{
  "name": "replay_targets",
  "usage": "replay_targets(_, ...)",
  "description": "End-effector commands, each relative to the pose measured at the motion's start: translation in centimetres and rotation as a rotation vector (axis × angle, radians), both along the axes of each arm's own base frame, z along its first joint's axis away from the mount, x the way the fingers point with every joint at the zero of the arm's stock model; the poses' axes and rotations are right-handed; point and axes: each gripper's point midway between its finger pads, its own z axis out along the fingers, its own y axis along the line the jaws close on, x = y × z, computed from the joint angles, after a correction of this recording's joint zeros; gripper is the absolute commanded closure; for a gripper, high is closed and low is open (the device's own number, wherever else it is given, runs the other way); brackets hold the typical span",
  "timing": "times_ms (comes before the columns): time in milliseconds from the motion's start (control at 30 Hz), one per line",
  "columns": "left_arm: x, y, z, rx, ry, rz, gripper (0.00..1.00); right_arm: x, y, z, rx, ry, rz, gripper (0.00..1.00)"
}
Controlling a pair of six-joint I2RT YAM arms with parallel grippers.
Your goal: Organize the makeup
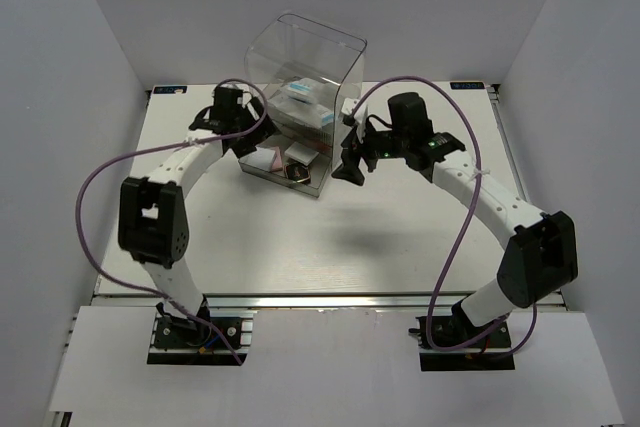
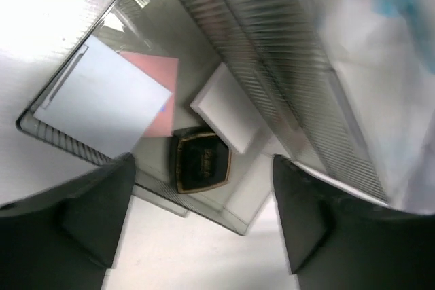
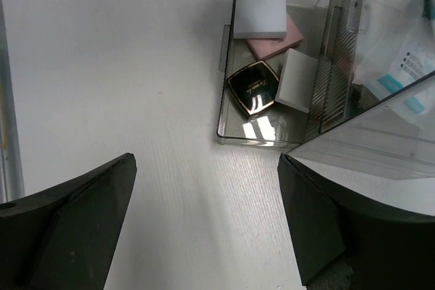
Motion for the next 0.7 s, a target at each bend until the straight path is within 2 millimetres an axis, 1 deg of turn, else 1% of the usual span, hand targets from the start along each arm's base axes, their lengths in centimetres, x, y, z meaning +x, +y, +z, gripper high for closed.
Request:
replay_targets(0,-2.2,0.4,6.0,-0.041,-0.146,0.014,0.16,0.4,-0.5,2.9,0.053,-0.145,-0.023,0.11)
replay_targets(33,-2.6,0.6,6.3,-0.055,-0.169,0.027,0.23,0.8,-0.9,4.0,0.066,-0.193,-0.063,0.11)
replay_targets(67,-3.3,0.8,6.3,-0.071,-0.173,0.046,0.36,1.1,-1.1,4.7,0.084,-0.226,-0.086,0.11)
replay_targets(100,-5.1,1.3,5.9,-0.108,-0.164,0.079,0.39,1.3,-1.3,4.7,0.094,-0.243,-0.104,0.12)
replay_targets(133,-5.4,1.4,6.2,-0.134,-0.191,0.092,0.43,1.7,-1.5,6.8,0.138,-0.325,-0.127,0.12)
replay_targets(167,-6.1,1.7,5.9,-0.159,-0.187,0.11,0.58,1.8,-1.6,7.4,0.152,-0.349,-0.137,0.14)
replay_targets(200,-7.4,2.2,5.4,-0.197,-0.183,0.15,0.62,1.8,-1.7,7.7,0.161,-0.368,-0.14,0.17)
replay_targets(233,-7.9,2.4,5.2,-0.215,-0.187,0.16,0.63,2.0,-1.7,8.6,0.181,-0.391,-0.15,0.19)
replay_targets(267,-8.7,2.3,5.9,-0.259,-0.202,0.167,0.6,2.2,-1.8,8.9,0.19,-0.395,-0.165,0.24)
replay_targets(300,-8.9,2.4,5.8,-0.285,-0.213,0.175,0.56,2.4,-1.8,9.2,0.201,-0.397,-0.177,0.26)
replay_targets(333,-10.1,2.4,3.7,-0.296,-0.174,0.181,0.47,2.8,-1.8,9.6,0.215,-0.383,-0.2,0.27)
replay_targets(367,-10.6,2.2,3.3,-0.324,-0.162,0.186,0.38,3.1,-1.8,9.9,0.22,-0.373,-0.209,0.27)
replay_targets(400,-10.8,2.2,3.3,-0.34,-0.172,0.189,0.25,3.3,-1.8,10.1,0.228,-0.357,-0.219,0.28)
replay_targets(433,-11.7,2.2,2.0,-0.346,-0.151,0.193,0.23,3.8,-1.8,10.8,0.247,-0.323,-0.239,0.28)
replay_targets(467,-12.0,2.1,1.8,-0.366,-0.143,0.203,0.2,4.2,-1.9,11.0,0.257,-0.306,-0.25,0.29)
replay_targets(500,-12.2,2.1,1.5,-0.376,-0.147,0.206,0.2,4.4,-2.0,11.3,0.269,-0.288,-0.259,0.3)
replay_targets(533,-12.5,2.1,1.3,-0.386,-0.146,0.208,0.24,4.9,-2.3,12.0,0.285,-0.28,-0.27,0.3)
replay_targets(567,-13.0,2.1,0.3,-0.399,-0.118,0.227,0.29,4.9,-2.4,12.3,0.302,-0.254,-0.281,0.3)
replay_targets(600,-13.2,2.0,-0.1,-0.409,-0.106,0.228,0.36,5.1,-2.5,12.6,0.31,-0.249,-0.288,0.31)
replay_targets(633,-13.1,1.8,-0.4,-0.42,-0.104,0.227,0.5,5.4,-3.0,13.0,0.319,-0.249,-0.305,0.32)
replay_targets(667,-13.4,1.8,-1.3,-0.426,-0.078,0.239,0.58,5.6,-3.3,13.6,0.337,-0.239,-0.321,0.33)
